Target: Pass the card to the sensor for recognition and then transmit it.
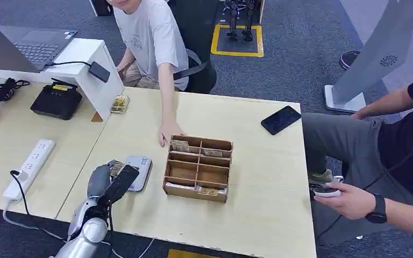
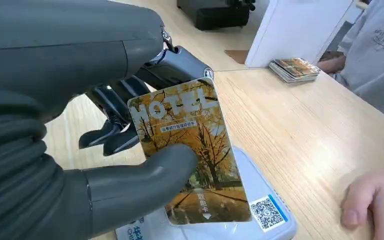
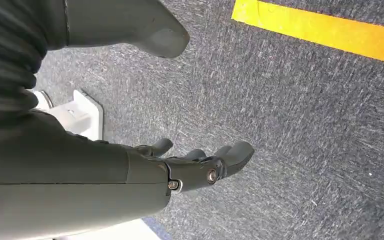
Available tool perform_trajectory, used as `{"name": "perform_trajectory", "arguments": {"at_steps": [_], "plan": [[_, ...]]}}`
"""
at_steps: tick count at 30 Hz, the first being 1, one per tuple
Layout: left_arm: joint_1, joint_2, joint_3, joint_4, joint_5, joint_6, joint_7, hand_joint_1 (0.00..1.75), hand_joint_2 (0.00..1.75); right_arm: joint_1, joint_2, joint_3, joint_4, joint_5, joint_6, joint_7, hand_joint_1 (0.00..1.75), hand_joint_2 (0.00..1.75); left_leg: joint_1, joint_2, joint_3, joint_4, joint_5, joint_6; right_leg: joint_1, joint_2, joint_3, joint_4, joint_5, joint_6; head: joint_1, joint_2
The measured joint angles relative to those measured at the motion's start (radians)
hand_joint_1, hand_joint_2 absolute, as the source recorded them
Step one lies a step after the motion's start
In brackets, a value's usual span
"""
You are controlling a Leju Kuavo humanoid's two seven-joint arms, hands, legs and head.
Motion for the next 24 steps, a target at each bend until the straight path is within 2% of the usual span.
{"name": "perform_trajectory", "arguments": {"at_steps": [8,24], "plan": [[0.001,-0.008,0.006,0.009,-0.06,0.013,0.008,1.75,1.75,-0.002,0.0,0.008,0.0,0.0,-0.005,-0.011,0.0,1.75,0.0,0.0,0.0,0.0,0.0,0.0,0.0,0.0,0.001,0.0,0.0,0.0,0.0,0.0],[0.001,-0.014,0.006,0.016,-0.063,0.015,0.008,1.75,1.75,-0.002,0.0,0.017,0.0,0.0,-0.005,-0.011,0.0,1.75,0.0,0.0,0.001,0.0,0.0,0.001,0.0,-0.001,0.001,0.0,0.0,0.0,0.0,0.0]]}}
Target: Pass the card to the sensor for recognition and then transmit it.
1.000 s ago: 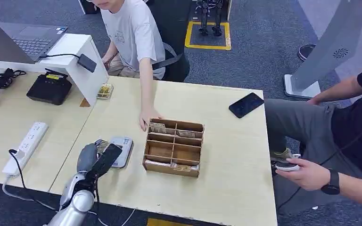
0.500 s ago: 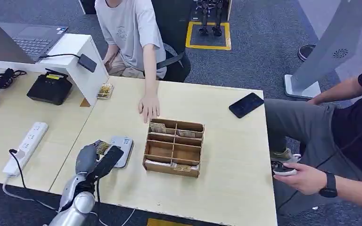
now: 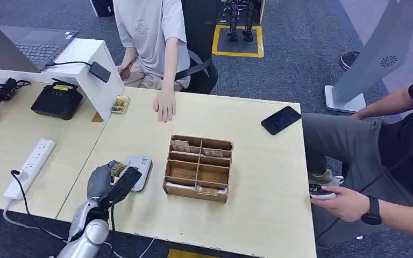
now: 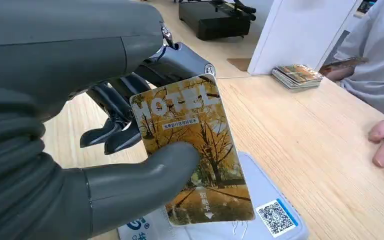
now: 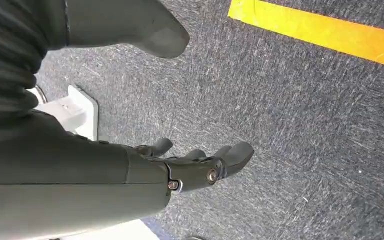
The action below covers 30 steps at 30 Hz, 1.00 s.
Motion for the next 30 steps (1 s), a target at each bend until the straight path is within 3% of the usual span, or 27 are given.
{"name": "perform_trajectory", "arguments": {"at_steps": [30], "plan": [[-0.004,-0.011,0.033,0.052,-0.076,0.031,-0.002,1.75,1.75,-0.003,0.0,0.026,0.002,0.0,-0.026,-0.024,0.0,1.75,0.0,0.0,0.001,0.0,0.0,0.0,0.0,0.0,0.0,0.0,0.0,0.0,0.0,0.0]]}}
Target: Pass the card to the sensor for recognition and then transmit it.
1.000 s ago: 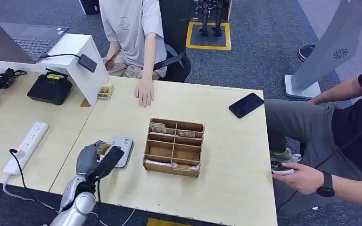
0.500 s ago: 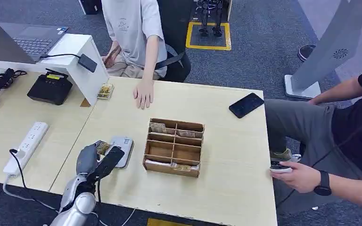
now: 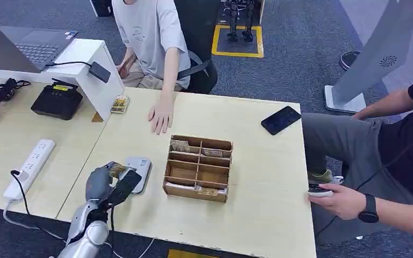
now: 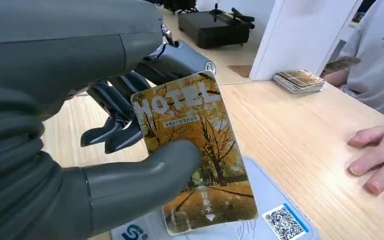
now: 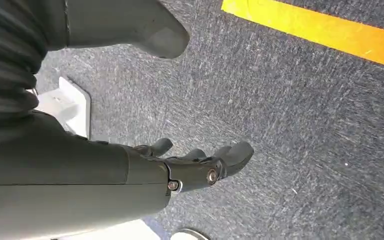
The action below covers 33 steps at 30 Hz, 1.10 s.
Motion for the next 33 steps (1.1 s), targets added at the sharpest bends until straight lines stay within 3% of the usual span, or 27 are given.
{"name": "perform_trajectory", "arguments": {"at_steps": [27,30,33], "plan": [[-0.017,-0.003,0.0,0.042,-0.039,-0.005,0.002,1.75,1.75,-0.004,0.0,0.023,0.012,0.0,-0.007,-0.007,0.0,1.75,0.0,0.0,0.001,0.0,0.0,0.0,0.0,0.0,0.001,0.0,0.0,0.0,0.0,0.0],[-0.016,-0.005,0.0,0.042,0.001,-0.026,-0.01,1.75,1.75,-0.004,0.0,0.023,0.012,0.0,-0.007,-0.008,0.0,1.75,0.0,0.0,0.001,0.0,0.0,0.0,0.0,0.0,0.001,0.0,0.0,0.0,0.0,0.0],[-0.014,-0.01,0.0,0.041,0.108,-0.073,-0.048,1.75,1.75,-0.004,0.0,0.023,0.012,0.0,-0.007,-0.011,0.0,1.75,0.0,0.0,0.001,0.0,0.0,0.0,0.0,0.0,0.002,0.0,0.0,0.0,0.0,0.0]]}}
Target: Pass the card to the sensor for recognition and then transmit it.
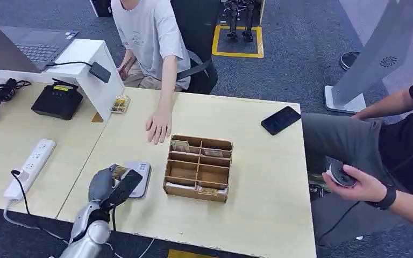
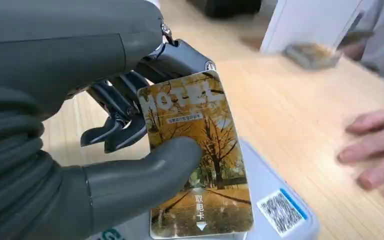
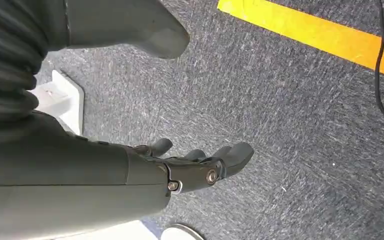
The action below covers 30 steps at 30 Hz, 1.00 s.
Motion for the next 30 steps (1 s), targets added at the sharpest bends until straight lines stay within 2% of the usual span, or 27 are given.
{"name": "perform_trajectory", "arguments": {"at_steps": [2,3,4,5,7,9,11,14,22,24,26,28,30], "plan": [[0.007,-0.005,0.001,-0.009,0.174,-0.079,-0.052,1.75,1.75,0.0,0.0,0.0,0.0,0.0,-0.002,-0.003,0.0,1.75,0.0,0.0,0.0,0.0,0.0,0.0,0.0,0.0,0.0,0.0,0.0,0.0,0.0,0.0],[0.014,-0.008,0.004,-0.019,0.285,-0.122,-0.106,1.75,1.75,0.0,0.0,0.0,0.0,0.0,-0.002,-0.004,0.0,1.75,0.0,0.0,0.0,0.0,0.0,0.0,0.0,0.0,0.0,0.0,0.0,0.0,0.0,0.0],[0.024,-0.008,0.013,-0.042,0.475,-0.181,-0.173,1.75,1.75,0.0,0.0,0.0,0.002,0.0,-0.004,-0.006,0.0,1.75,0.0,0.0,0.0,0.0,0.0,0.0,0.0,0.0,0.0,0.0,0.0,0.0,0.0,0.0],[0.029,-0.009,0.014,-0.064,0.61,-0.204,-0.214,1.75,1.75,0.0,-0.001,0.0,0.003,0.0,-0.005,-0.006,0.0,1.75,0.0,0.0,0.0,0.0,0.0,0.0,0.0,0.0,-0.001,0.0,0.0,0.0,0.0,0.0],[0.026,-0.008,0.017,-0.102,0.785,-0.206,-0.241,1.75,1.75,0.0,-0.002,0.0,0.005,0.0,-0.007,-0.006,0.0,1.75,0.0,0.0,0.0,0.0,0.0,0.0,0.0,0.0,0.0,0.0,0.0,0.0,0.0,0.0],[0.007,0.0,0.023,-0.129,0.868,-0.186,-0.247,1.75,1.75,-0.001,-0.002,0.0,0.006,0.0,-0.009,-0.006,0.0,1.75,0.0,0.0,0.0,0.0,0.0,0.0,0.0,-0.001,0.0,0.0,0.0,0.0,0.0,0.0],[-0.022,0.008,0.031,-0.136,0.897,-0.152,-0.264,1.75,1.75,-0.002,-0.002,0.0,0.007,0.0,-0.013,-0.006,0.0,1.75,0.0,-0.001,-0.001,0.0,0.001,0.0,0.0,-0.001,0.0,0.0,0.001,0.0,0.0,0.0],[-0.07,0.024,0.042,-0.141,0.94,-0.136,-0.284,1.75,1.75,-0.005,-0.002,0.001,0.009,0.0,-0.016,-0.005,0.0,1.75,0.0,-0.001,-0.001,0.0,0.002,-0.001,0.0,-0.001,-0.001,0.0,0.001,-0.001,0.0,0.0],[-0.205,0.084,0.043,-0.163,0.897,-0.087,-0.303,1.75,1.75,-0.01,-0.005,0.003,0.011,0.0,-0.012,-0.003,0.0,1.75,0.001,-0.001,-0.001,0.0,0.002,-0.002,0.0,-0.001,-0.001,0.001,0.001,-0.002,0.0,0.0],[-0.232,0.092,0.043,-0.163,0.85,-0.047,-0.327,1.75,1.75,-0.011,-0.005,0.007,0.012,0.0,-0.01,-0.003,0.0,1.75,0.001,-0.001,0.0,0.0,0.002,-0.002,0.0,-0.001,-0.001,0.001,0.002,-0.001,0.0,0.0],[-0.26,0.098,0.043,-0.163,0.744,0.029,-0.366,1.75,1.75,-0.012,-0.005,0.013,0.013,0.0,-0.004,-0.003,0.0,1.75,0.001,-0.001,-0.001,0.0,0.002,-0.002,0.0,-0.001,-0.001,0.001,0.002,-0.001,0.0,0.0],[-0.294,0.11,0.04,-0.162,0.548,0.136,-0.397,1.75,1.75,-0.016,-0.005,0.029,0.014,0.0,0.0,-0.006,0.0,1.75,0.001,-0.001,-0.001,0.0,0.002,-0.002,0.0,-0.001,-0.001,0.001,0.002,-0.001,0.0,0.0],[-0.327,0.13,0.032,-0.155,0.317,0.232,-0.402,1.75,1.75,-0.021,-0.006,0.042,0.014,0.0,0.007,-0.01,0.0,1.75,0.001,-0.001,-0.001,0.0,0.002,-0.002,0.0,-0.001,-0.001,0.001,0.002,-0.002,0.0,0.0]]}}
